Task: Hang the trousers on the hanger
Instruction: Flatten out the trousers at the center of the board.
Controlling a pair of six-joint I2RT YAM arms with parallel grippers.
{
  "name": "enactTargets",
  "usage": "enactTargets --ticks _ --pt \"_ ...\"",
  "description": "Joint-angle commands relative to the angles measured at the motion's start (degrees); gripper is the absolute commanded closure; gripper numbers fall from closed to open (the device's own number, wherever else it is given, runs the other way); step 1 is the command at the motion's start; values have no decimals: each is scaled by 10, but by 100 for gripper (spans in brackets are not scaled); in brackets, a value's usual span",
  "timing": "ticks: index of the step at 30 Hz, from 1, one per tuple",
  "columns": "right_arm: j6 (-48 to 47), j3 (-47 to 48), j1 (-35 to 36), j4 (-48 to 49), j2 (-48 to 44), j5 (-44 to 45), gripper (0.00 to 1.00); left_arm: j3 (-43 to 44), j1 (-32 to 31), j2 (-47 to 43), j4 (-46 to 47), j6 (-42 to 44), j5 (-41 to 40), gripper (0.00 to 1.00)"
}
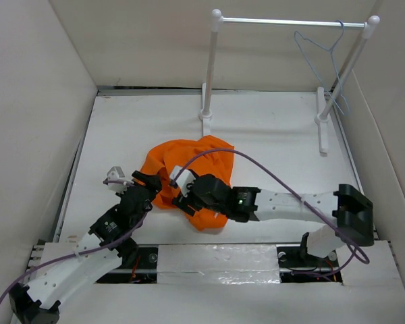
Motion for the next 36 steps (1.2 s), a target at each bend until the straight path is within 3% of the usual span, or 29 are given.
enactTargets --ticks 1,7,11,21,24,27,28,30,34,36 --pt "-5 53 31 57 50 72 30 -20 0 -8 -14 -71 -51 43" --pt "0 105 53 58 140 165 32 -56 13 13 7 -105 -91 46" --pt "23 115 59 60 181 240 34 -71 41 45 38 -94 -74 49" --pt "53 86 59 97 214 303 39 -113 226 45 154 24 92 49" --pt "76 87 54 86 221 310 48 -130 248 59 193 33 131 49" --pt "89 79 48 82 209 303 72 -127 255 82 206 41 146 49" --pt "91 68 48 83 200 313 86 -128 255 89 218 43 151 49" --pt "92 52 48 89 163 322 97 -129 255 100 231 44 159 49" --pt "77 28 36 81 94 327 100 -131 255 126 264 47 177 53" --pt "76 18 19 58 62 332 100 -134 255 143 280 48 184 62"
